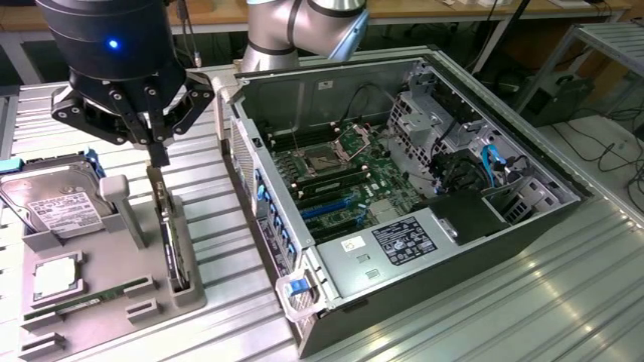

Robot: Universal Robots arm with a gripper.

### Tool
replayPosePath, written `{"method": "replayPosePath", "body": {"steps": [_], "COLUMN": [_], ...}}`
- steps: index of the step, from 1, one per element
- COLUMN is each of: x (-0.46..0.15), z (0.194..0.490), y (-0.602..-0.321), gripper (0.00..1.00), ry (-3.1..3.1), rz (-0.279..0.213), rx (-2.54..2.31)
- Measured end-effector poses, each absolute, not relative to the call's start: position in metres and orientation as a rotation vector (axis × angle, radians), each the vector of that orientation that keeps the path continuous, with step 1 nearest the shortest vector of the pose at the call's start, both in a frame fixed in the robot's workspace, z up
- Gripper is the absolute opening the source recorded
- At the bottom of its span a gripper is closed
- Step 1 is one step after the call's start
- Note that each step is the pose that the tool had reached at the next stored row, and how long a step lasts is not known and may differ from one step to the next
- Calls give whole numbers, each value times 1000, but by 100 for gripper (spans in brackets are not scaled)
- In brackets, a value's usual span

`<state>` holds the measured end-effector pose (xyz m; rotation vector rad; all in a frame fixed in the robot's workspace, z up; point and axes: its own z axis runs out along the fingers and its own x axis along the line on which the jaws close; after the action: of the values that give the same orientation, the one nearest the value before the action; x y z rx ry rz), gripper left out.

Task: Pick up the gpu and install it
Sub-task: 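Reach for the gpu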

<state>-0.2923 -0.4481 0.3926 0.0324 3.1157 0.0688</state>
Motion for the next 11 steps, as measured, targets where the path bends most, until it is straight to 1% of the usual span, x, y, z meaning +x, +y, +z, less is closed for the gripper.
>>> {"method": "replayPosePath", "body": {"steps": [11], "x": [-302], "z": [392], "y": [-449], "gripper": [11], "ry": [3116], "rz": [69], "rx": [30]}}
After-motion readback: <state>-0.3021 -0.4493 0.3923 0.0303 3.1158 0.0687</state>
